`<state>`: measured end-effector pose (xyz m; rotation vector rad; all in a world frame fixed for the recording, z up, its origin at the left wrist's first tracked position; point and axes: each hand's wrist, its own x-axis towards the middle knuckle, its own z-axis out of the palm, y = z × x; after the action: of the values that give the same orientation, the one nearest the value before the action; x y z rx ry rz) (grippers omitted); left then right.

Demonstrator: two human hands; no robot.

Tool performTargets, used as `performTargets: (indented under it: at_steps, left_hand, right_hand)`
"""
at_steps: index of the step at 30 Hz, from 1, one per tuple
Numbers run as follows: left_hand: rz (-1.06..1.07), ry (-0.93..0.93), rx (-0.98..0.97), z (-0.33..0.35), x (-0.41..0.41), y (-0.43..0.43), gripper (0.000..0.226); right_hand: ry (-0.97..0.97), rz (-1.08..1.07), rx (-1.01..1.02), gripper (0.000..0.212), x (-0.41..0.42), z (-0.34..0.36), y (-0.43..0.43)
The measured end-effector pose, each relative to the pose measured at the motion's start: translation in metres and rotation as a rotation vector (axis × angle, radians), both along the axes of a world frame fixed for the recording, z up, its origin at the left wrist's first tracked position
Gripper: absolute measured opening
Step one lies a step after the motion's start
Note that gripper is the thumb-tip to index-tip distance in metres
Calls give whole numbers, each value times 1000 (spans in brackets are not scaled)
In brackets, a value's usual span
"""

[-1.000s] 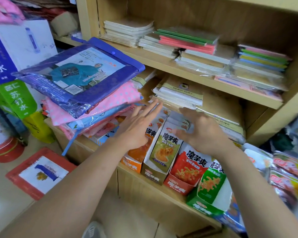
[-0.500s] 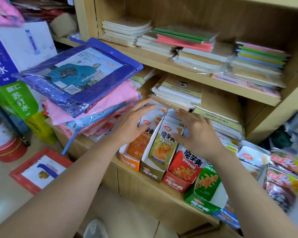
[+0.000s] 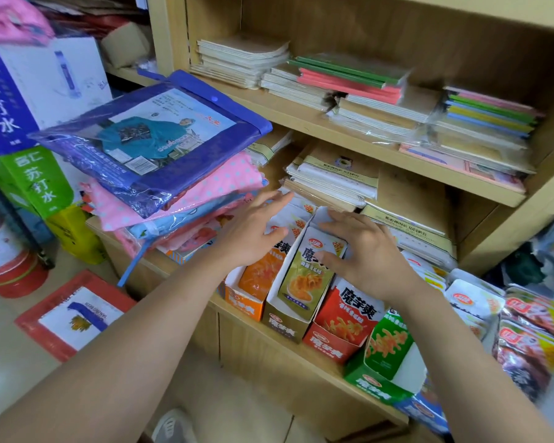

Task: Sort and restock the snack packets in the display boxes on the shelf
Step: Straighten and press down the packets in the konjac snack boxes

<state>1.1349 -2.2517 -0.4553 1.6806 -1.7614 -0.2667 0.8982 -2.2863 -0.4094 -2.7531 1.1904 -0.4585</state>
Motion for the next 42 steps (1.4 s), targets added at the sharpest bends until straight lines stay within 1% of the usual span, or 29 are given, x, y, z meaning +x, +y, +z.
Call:
performTargets:
  at_steps: [2,4,6,8,10,12,14,17,19,21,23,25,26,28,30,35,37,39,42]
  left_hand:
    - [21,-8,-47,1,-3,2,61]
    - [7,-78,-79,4,-6,3,60]
    - [-41,-159,-61,5,-9,6,60]
    - [-62,-192,-9,5,-12,10,59]
    - [-51,-209,46,7,-15,15,58]
    - [-44,-245,82,10,-18,17,56]
    - [-47,-240,92,12,-18,18,54]
    - [-66,-168,27,11,-13,17,52]
    - [-66,-143,-33,9,-8,17,50]
    - [-70,-126,-74,8,-5,16,48]
    - [-90,-126,-74,7,-6,16,49]
    - [-110,-163,-33,8,-10,15,55]
    - [-120,-193,-6,9,-13,15,59]
    - [-125,-261,54,8,-21,12,65]
    - [-121,-306,93,6,-27,10,66]
    - [-112,-273,43,6,-32,12,63]
    - [-106,-272,3,8,-37,20,60]
    - [-121,-233,-92,12,-46,35,54]
    - [-187,-156,-174,18,-76,62,50]
  right_hand:
    - [-49,-11,7,55,-3,6,1]
    - [-44,-20,-6,61,-5,9,2]
    - [44,-15,12,74,-7,8,4]
    - [133,1,28,86,-10,3,5]
    - [157,3,35,90,-14,0,2]
    - [153,3,29,90,-15,-1,1]
    - [118,12,11,87,-16,-1,1]
    - [-13,32,-6,81,-17,0,4]
    - [-62,34,-7,78,-19,2,5]
    - [-40,35,-11,76,-23,3,6]
    - [47,41,16,82,-29,1,8]
    - [130,56,39,93,-36,-2,10]
    - [151,61,36,94,-38,-4,11]
    - [157,63,18,92,-38,-5,10]
    - [133,52,-1,89,-37,-5,8]
    - [62,33,-80,88,-35,-6,11]
    - [-26,4,-52,87,-41,-3,14]
    - [-152,-24,-36,83,-54,0,19]
    - [-278,-76,-22,69,-81,9,35]
